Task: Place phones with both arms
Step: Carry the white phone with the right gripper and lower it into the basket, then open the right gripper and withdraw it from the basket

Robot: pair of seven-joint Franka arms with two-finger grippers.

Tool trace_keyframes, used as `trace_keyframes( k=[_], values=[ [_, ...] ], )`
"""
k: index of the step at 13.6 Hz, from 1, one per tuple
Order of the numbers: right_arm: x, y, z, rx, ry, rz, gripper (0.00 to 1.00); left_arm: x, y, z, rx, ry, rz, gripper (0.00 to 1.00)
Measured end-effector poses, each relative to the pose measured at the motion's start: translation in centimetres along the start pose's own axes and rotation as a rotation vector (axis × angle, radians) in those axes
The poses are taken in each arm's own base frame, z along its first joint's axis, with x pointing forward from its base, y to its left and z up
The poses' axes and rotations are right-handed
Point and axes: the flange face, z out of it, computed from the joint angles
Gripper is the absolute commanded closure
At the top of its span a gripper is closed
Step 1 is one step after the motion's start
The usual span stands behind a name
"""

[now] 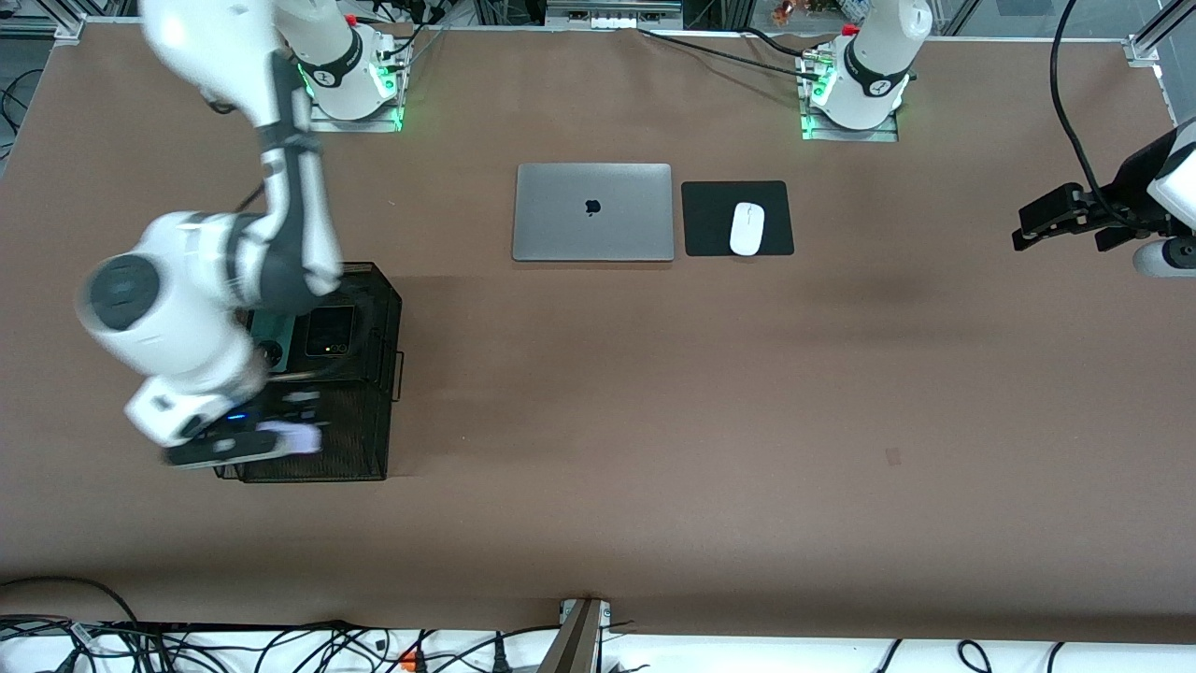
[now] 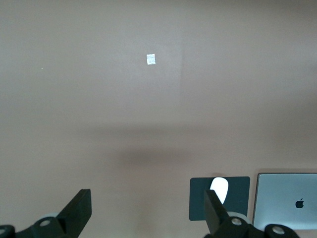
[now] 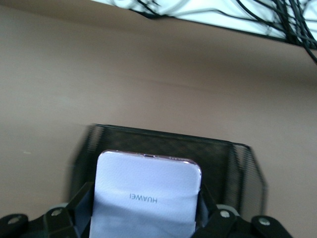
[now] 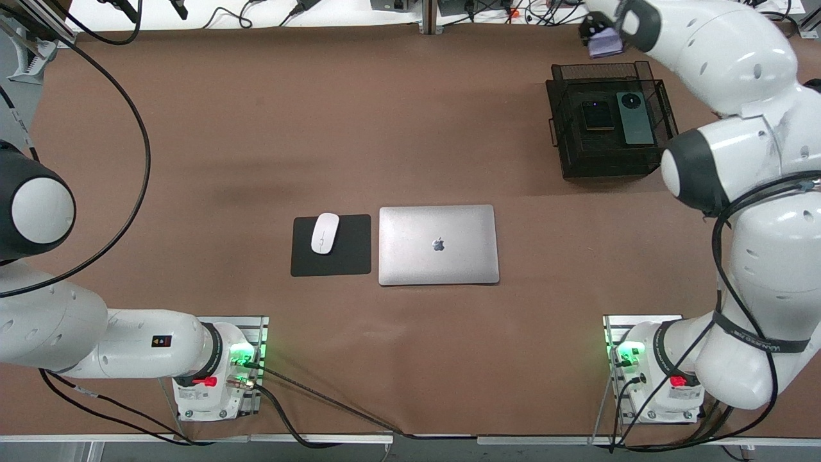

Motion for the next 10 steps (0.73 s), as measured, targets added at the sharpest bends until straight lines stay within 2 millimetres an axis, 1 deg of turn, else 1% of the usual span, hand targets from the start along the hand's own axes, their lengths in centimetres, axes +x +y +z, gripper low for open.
trace_keyframes(
  k=[1, 2, 3, 5, 6, 7, 8, 9, 10],
  values=[
    [-0.5, 1.4, 1.5, 0.024, -0.016, 0.01, 1.0, -0.1, 0.3, -0.1, 0.0, 0.001, -0.005, 0.0],
    [-0.8, 1.6, 3.2, 0.038, -0.031, 0.015, 1.0, -0.2, 0.6, -0.2, 0.0, 0.001, -0.01, 0.0],
    [-0.9, 1.0, 4.8, 0.04, -0.034, 0.014, 1.0, -0.3, 0.8, -0.2, 0.0, -0.001, -0.011, 0.0],
    [-0.8, -0.2, 7.2, 0.036, -0.022, 0.013, 0.99, -0.4, 0.9, -0.2, 0.0, -0.005, -0.01, 0.0],
    [-1.0, -0.6, 8.3, 0.041, -0.023, 0.02, 0.89, -0.4, 1.0, -0.2, 0.001, -0.006, -0.01, 0.0],
    [-1.1, -0.7, 9.1, 0.052, -0.025, 0.035, 0.73, -0.4, 1.0, -0.2, 0.001, -0.006, -0.011, 0.0],
    [-1.3, -0.6, 9.9, 0.059, -0.03, 0.048, 0.56, -0.4, 1.0, -0.2, 0.001, -0.007, -0.011, 0.0],
    [-1.5, -0.4, 10.4, 0.061, -0.035, 0.058, 0.35, -0.4, 1.0, -0.1, 0.001, -0.008, -0.011, 0.0],
    [-1.6, 0.0, 10.8, 0.061, -0.039, 0.066, 0.22, -0.4, 1.0, -0.1, 0.001, -0.01, -0.012, 0.0]
  ],
)
